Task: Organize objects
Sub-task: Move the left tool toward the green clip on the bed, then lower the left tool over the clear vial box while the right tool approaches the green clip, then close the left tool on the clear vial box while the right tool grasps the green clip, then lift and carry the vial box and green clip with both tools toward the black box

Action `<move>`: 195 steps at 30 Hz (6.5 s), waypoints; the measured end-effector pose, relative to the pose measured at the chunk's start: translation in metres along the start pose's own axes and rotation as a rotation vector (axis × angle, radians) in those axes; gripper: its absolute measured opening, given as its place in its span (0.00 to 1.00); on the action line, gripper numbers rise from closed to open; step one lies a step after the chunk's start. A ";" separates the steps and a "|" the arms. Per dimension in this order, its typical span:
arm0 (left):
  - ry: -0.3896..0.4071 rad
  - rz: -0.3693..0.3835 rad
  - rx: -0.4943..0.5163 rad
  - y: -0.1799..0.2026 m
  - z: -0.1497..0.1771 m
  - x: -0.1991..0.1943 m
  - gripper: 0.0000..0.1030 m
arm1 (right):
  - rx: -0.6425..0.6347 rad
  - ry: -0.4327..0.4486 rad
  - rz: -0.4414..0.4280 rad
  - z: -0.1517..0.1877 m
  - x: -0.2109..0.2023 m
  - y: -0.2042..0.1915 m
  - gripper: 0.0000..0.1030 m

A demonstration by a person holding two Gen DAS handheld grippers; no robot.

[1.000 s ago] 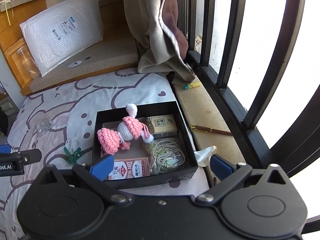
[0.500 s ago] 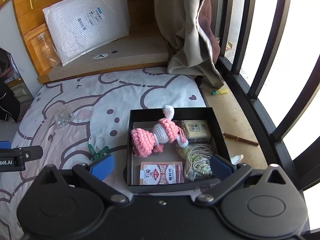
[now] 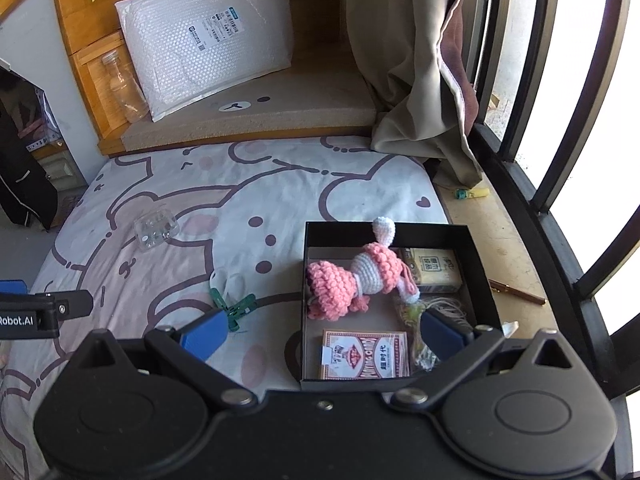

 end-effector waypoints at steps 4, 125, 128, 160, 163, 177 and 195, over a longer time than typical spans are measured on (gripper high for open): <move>0.000 0.001 -0.005 -0.002 0.000 0.001 1.00 | 0.002 -0.005 -0.001 0.000 0.002 -0.001 1.00; -0.077 -0.085 0.042 -0.076 -0.078 0.236 0.91 | 0.133 -0.402 -0.121 0.026 0.171 -0.092 0.61; -0.056 -0.075 0.049 -0.074 -0.082 0.238 0.91 | 0.129 -0.405 -0.115 0.028 0.173 -0.091 0.60; -0.254 0.006 0.091 -0.033 -0.042 0.216 0.77 | 0.091 -0.383 -0.140 0.026 0.159 -0.085 0.24; -0.214 -0.025 0.243 -0.025 -0.047 0.217 0.89 | 0.077 -0.386 -0.146 0.027 0.156 -0.085 0.24; -0.241 0.075 0.183 -0.025 -0.046 0.219 0.73 | 0.074 -0.395 -0.142 0.029 0.157 -0.081 0.24; -0.152 0.026 0.061 -0.034 -0.044 0.164 0.71 | 0.075 -0.280 -0.180 0.003 0.123 -0.079 0.24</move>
Point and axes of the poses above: each gripper's, at about its wrist camera, not at the fingertips, and x roughly the way its jaws point, y to its right, z to its underside, the point moved 10 cm from there along x, roughly the way its jaws point, and after that the axes turned 5 degrees about x, right-handed, at the moved point
